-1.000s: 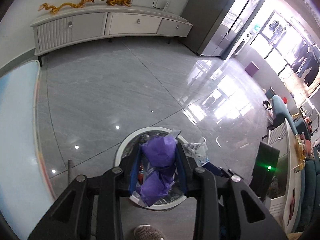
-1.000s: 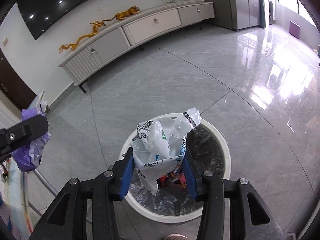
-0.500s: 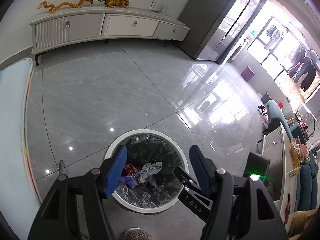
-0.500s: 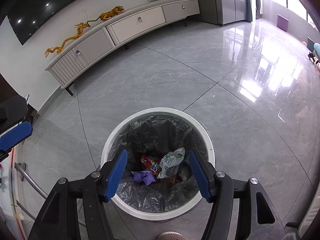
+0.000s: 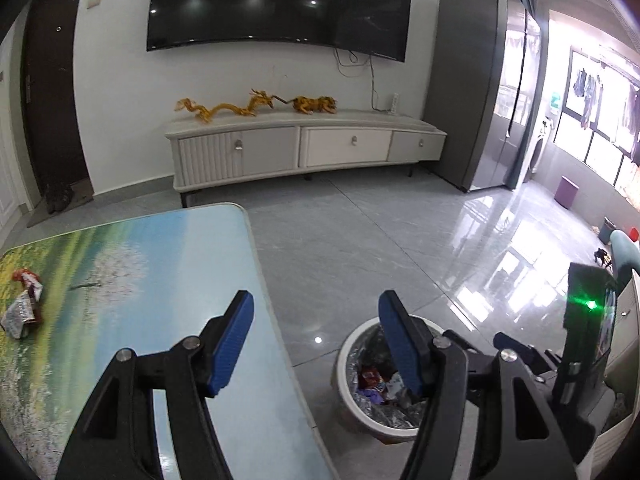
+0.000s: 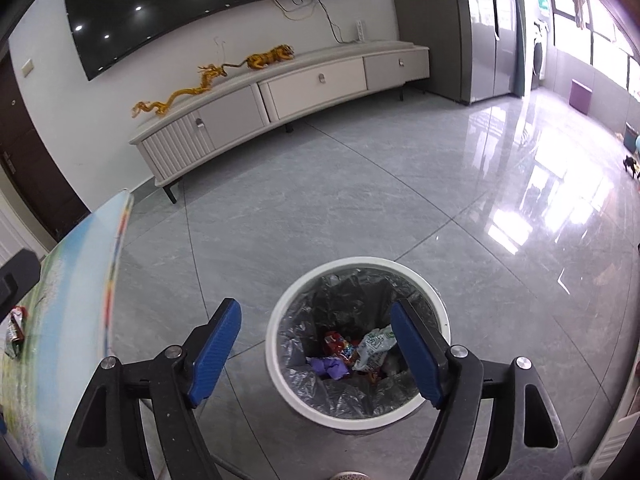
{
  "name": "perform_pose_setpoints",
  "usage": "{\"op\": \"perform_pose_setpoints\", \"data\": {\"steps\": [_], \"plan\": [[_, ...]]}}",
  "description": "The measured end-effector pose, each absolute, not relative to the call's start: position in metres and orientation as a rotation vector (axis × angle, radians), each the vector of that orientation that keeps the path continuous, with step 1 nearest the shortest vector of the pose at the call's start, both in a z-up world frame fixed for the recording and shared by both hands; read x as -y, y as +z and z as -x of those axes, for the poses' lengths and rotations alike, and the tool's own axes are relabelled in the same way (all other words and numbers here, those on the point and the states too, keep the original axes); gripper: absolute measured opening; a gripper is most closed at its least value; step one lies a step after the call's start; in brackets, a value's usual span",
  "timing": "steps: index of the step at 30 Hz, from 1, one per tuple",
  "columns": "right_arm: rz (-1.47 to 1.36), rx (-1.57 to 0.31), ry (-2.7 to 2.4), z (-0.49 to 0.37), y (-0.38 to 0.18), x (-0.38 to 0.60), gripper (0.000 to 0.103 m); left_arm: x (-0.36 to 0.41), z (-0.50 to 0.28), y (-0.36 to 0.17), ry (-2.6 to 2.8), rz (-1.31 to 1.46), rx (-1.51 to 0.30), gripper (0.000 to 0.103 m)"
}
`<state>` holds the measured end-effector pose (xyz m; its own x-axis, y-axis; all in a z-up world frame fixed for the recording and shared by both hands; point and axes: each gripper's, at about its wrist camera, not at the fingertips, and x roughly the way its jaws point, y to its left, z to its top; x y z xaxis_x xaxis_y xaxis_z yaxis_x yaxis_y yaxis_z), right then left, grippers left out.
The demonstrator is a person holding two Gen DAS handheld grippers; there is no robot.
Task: Collect trash
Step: 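Move both open tools back over the table toward the last wrappers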
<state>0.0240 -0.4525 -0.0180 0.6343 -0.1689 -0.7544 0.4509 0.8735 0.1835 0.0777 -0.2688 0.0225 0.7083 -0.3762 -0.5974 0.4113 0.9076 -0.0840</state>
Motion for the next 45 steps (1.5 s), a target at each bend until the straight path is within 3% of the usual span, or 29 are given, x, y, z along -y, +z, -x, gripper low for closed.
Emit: {"op": "perform_pose_setpoints", "data": {"steps": [17, 22, 45], "plan": [[-0.155, -0.726, -0.243, -0.027, 0.044, 0.337, 0.092, 0.114, -0.027, 0.067, -0.206, 0.006, -0.517, 0.063], [-0.108, -0.717, -0.216, -0.027, 0.053, 0.307, 0.093, 0.078, -0.015, 0.073, -0.165, 0.055, -0.491, 0.073], [0.079, -0.725, -0.021, -0.038, 0.059, 0.181, 0.093, -0.050, -0.016, 0.044, -0.056, 0.192, -0.553, 0.074]]}}
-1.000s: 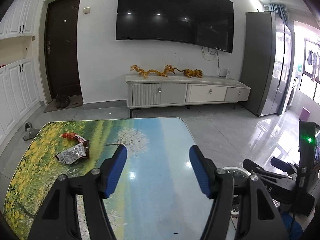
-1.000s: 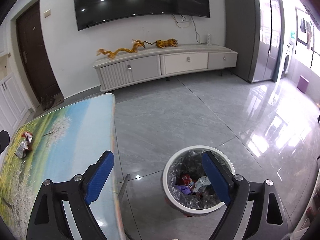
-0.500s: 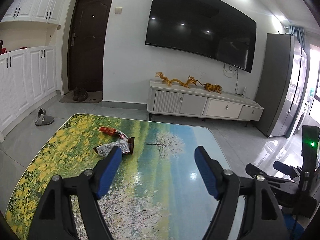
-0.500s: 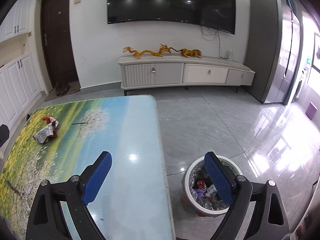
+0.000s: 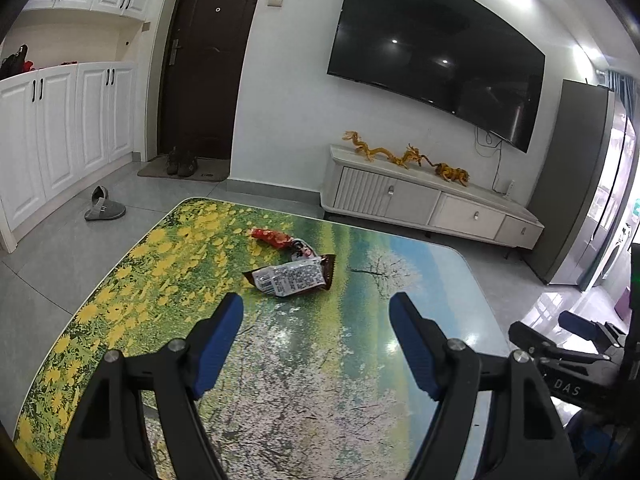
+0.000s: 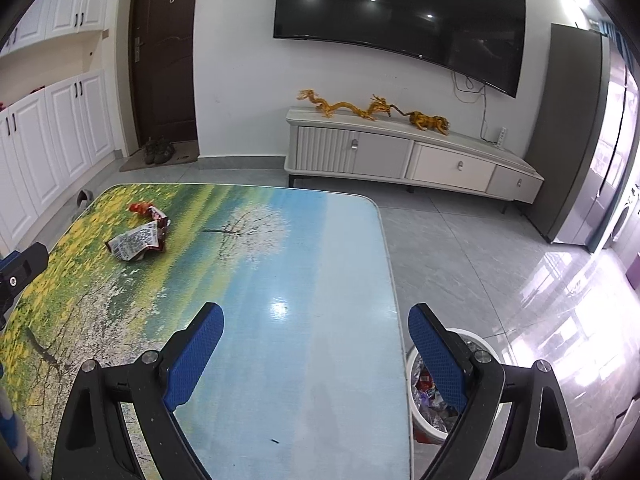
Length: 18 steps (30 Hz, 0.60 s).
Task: Collect trash
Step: 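Move both open tools back over the table toward the last wrappers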
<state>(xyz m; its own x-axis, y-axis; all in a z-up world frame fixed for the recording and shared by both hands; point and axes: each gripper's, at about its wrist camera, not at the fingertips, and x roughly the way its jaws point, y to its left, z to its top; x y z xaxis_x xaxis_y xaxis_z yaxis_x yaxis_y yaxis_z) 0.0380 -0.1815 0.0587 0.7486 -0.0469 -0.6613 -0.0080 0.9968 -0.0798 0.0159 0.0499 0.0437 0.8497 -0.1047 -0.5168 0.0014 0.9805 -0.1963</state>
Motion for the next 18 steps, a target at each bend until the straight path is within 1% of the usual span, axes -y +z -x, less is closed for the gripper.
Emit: {"op": "perform_pose_setpoints", "data": {"steps": [9, 14, 18], "plan": [[0.072, -0.774, 0.104, -0.059, 0.043, 0.160, 0.093, -0.112, -0.053, 0.020, -0.099, 0.180, -0.638, 0.074], [0.060, -0.795, 0.169, -0.079, 0.038, 0.150, 0.093, -0.112, -0.090, 0.015, -0.238, 0.146, -0.684, 0.074], [0.058, -0.808, 0.200, -0.097, 0.036, 0.149, 0.093, -0.093, -0.128, 0.008, -0.329, 0.063, -0.720, 0.074]]}}
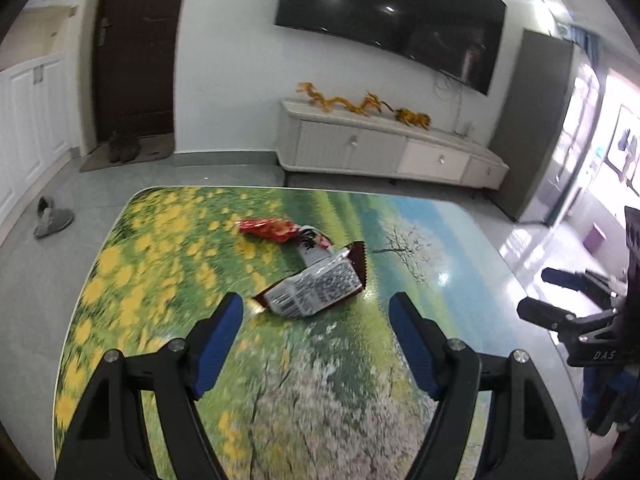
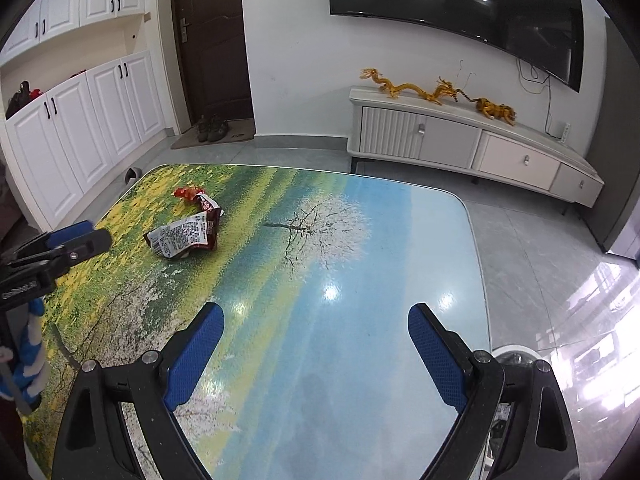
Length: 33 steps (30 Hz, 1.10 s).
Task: Collect trash
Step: 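Move both open tools back over the table toward the last wrappers, then grasp the silver-and-brown snack bag with the left tool while the right tool grasps the red wrapper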
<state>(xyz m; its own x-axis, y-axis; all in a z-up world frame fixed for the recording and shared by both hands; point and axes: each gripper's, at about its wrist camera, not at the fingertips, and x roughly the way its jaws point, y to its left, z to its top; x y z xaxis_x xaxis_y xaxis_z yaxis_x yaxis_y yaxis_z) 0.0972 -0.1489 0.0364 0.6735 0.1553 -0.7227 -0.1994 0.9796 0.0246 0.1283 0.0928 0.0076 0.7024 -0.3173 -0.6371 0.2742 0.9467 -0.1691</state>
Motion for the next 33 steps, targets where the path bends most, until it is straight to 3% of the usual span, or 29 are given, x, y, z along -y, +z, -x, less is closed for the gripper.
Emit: {"op": "perform_pose_setpoints", "data": {"steps": [13, 19, 22, 31, 33], "plan": [[0.060, -0.810, 0.286, -0.168, 0.039, 0.136, 0.092, -0.067, -0.208, -0.039, -0.424, 0.052, -0.832, 0.072], [0.053, -0.818, 0.383, -0.204, 0.033, 0.107, 0.084, -0.069, -0.207, -0.054, -0.470, 0.095, -0.890, 0.048], [0.033, -0.843, 0.440, -0.220, 0.027, 0.089, 0.080, -0.078, -0.202, -0.055, -0.475, 0.126, -0.899, 0.041], [0.038, -0.932, 0.539, -0.250, -0.006, 0.035, 0.071, -0.117, -0.156, -0.058, -0.344, 0.195, -0.870, 0.035], [0.054, -0.939, 0.540, -0.253, -0.013, 0.025, 0.062, -0.127, -0.150, -0.058, -0.290, 0.231, -0.861, 0.035]]}}
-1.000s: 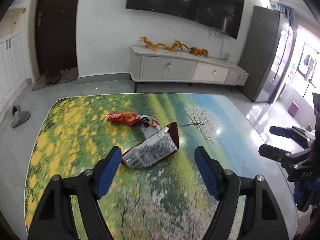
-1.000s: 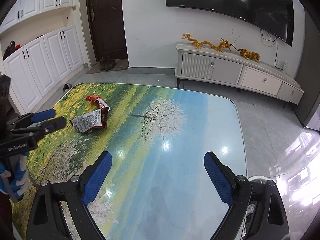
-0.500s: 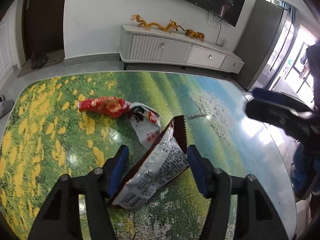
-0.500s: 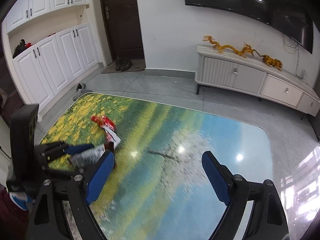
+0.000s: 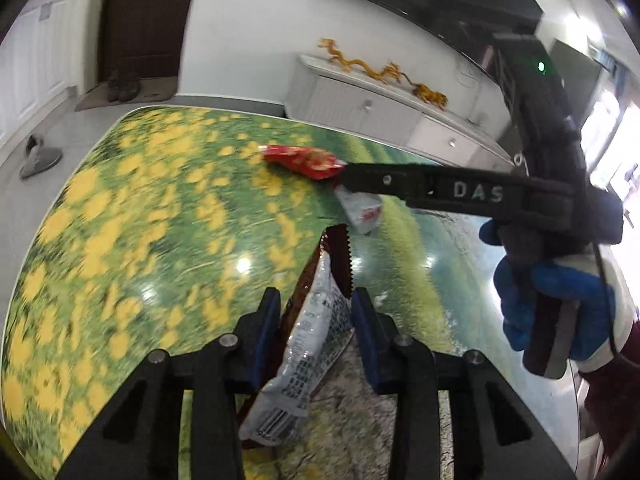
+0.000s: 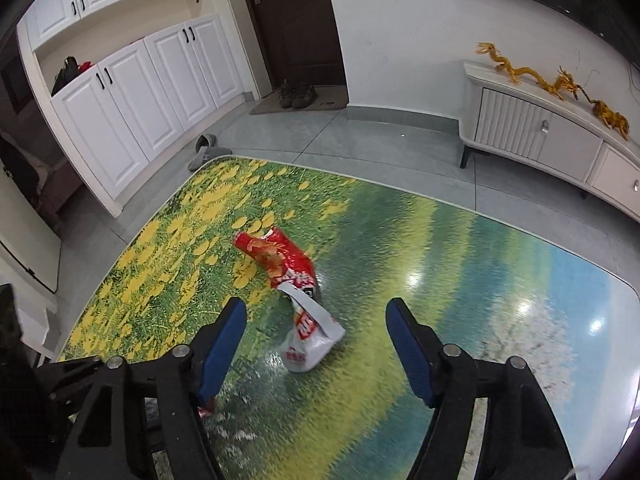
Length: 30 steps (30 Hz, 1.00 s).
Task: Collect trash
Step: 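Grasp the silver-and-brown snack bag with the left tool while the right tool grasps the red wrapper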
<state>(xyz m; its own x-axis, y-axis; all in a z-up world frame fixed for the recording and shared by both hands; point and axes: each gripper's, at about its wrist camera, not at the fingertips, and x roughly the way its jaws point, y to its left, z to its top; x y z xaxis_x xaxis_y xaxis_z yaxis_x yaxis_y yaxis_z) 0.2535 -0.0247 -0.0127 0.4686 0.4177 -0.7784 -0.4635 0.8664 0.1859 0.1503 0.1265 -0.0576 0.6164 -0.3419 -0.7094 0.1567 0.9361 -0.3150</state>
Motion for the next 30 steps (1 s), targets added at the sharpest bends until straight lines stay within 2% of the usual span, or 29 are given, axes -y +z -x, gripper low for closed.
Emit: {"op": "perform_pose_setpoints", "data": {"steps": [1, 4, 6, 8, 15, 23, 30], "plan": [[0.054, -0.942, 0.541, -0.255, -0.016, 0.021, 0.060, -0.132, -0.147, -0.058, -0.260, 0.251, -0.856, 0.035], [0.058, -0.944, 0.533, -0.255, -0.021, 0.015, 0.044, -0.144, -0.143, -0.059, -0.192, 0.296, -0.843, 0.035], [0.066, -0.946, 0.527, -0.251, -0.024, 0.015, 0.024, -0.151, -0.142, -0.058, -0.155, 0.315, -0.835, 0.035], [0.083, -0.942, 0.525, -0.244, -0.023, 0.016, 0.019, -0.156, -0.140, -0.059, -0.131, 0.323, -0.826, 0.035], [0.030, -0.889, 0.557, -0.198, -0.002, 0.045, 0.018, -0.154, -0.135, -0.057, -0.065, 0.282, -0.825, 0.035], [-0.040, -0.827, 0.548, -0.129, 0.027, 0.100, 0.017, -0.133, -0.107, -0.049, -0.007, 0.255, -0.788, 0.026], [-0.118, -0.769, 0.499, -0.078, 0.043, 0.150, 0.017, -0.096, -0.069, -0.008, -0.045, 0.225, -0.696, 0.024]]}}
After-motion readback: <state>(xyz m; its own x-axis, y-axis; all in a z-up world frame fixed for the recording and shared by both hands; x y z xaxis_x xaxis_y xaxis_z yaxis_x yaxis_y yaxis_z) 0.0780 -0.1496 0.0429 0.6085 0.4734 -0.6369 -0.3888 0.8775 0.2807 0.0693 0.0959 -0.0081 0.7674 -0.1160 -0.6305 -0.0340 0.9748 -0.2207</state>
